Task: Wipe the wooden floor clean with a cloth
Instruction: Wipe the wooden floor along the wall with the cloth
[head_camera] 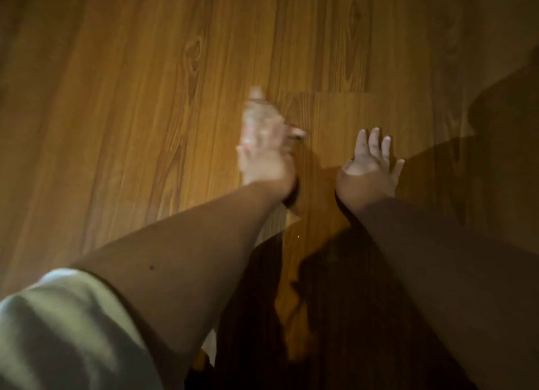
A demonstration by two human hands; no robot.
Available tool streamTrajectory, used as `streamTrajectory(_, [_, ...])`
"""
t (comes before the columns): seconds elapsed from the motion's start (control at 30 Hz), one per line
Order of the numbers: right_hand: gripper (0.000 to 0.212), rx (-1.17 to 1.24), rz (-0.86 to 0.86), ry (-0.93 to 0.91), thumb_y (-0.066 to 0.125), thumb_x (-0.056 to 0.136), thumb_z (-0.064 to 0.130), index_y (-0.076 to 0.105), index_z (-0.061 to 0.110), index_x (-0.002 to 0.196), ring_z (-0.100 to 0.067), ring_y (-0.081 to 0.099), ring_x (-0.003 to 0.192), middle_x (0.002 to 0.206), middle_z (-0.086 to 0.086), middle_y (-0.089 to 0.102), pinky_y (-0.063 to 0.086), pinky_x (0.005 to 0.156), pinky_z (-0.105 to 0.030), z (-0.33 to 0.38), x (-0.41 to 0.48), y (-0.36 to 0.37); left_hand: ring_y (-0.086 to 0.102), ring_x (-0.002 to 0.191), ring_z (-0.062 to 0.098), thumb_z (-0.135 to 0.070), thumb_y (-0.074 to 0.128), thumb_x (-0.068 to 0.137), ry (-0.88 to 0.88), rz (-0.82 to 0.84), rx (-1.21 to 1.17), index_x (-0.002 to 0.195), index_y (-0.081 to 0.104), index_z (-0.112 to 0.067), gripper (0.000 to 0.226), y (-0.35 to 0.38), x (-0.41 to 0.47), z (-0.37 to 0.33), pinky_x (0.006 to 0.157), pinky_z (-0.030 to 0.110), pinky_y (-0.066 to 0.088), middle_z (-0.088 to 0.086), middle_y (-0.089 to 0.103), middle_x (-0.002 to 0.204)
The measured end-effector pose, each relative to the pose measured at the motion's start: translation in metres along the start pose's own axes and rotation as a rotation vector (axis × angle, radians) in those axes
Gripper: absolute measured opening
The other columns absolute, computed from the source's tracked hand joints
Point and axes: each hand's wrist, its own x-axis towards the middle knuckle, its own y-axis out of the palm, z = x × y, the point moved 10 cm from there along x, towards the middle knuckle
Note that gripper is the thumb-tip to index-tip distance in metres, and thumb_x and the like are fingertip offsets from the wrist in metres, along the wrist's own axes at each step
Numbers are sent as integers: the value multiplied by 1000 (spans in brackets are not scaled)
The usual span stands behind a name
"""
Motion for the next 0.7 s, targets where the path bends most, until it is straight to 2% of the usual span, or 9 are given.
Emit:
streamTrajectory(0.1, [61,-37,-54,-10,32,99,28,7,22,155,-18,-9,149,163,4,-4,-6,116,-50,-2,3,-4,-9,147,14,-15,37,96,550,252,104,152,10,-36,65,28,-12,-53,116,45,-6,-12,0,160])
streamTrajectory(0.17, [59,-109,-90,-26,27,101,32,5,23,155,-18,-8,149,163,4,-4,-3,117,-50,-3,2,-3,-3,147,17,-13,40,95,548,164,193,152,9,-34,69,8,1,-14,117,47,2,-9,0,161])
streamTrajectory(0.27, [58,-141,-141,-44,25,101,34,5,23,155,-20,-7,149,163,2,-3,0,117,-51,-2,-2,-2,6,147,25,-13,41,96,-42,-150,95,153,18,-22,61,-47,24,106,117,48,9,3,6,161])
streamTrajectory(0.33, [58,-160,-167,-54,26,101,33,5,22,154,-21,-6,149,163,0,-2,1,116,-52,-1,-4,-1,4,147,27,-17,43,97,-553,-151,21,153,16,-20,63,-55,24,176,118,49,8,7,2,161])
streamTrajectory(0.37, [59,-166,-172,-54,26,101,33,5,22,154,-22,-6,149,163,0,-2,1,116,-52,-1,-4,0,0,147,28,-20,43,97,-665,-103,-13,154,12,-20,65,-46,27,180,118,50,6,7,-1,161])
streamTrajectory(0.4, [59,-165,-177,-57,26,101,34,5,22,154,-22,-5,149,163,0,-1,1,116,-52,-1,-5,1,-3,147,26,-23,40,98,-617,-45,-19,154,10,-22,64,-35,37,165,119,49,2,6,-4,161])
streamTrajectory(0.47, [59,-161,-188,-63,27,100,34,7,22,154,-23,-4,149,163,-1,0,1,116,-53,-1,-5,2,-4,148,22,-21,33,101,-249,-37,4,152,14,-26,55,-21,56,88,118,39,-3,6,-2,161])
streamTrajectory(0.57, [59,-164,-192,-55,27,100,34,8,22,154,-22,-3,149,163,0,1,1,115,-53,0,-5,2,12,145,21,-16,35,99,123,-28,7,150,29,-22,51,-11,56,-18,113,31,2,8,18,159])
streamTrajectory(0.7, [59,-156,-145,-32,29,100,33,6,24,154,-20,-8,149,163,3,-4,-4,116,-51,-4,-1,3,6,147,14,-16,36,99,633,285,-34,150,26,-32,54,8,38,-64,116,34,0,-6,12,160])
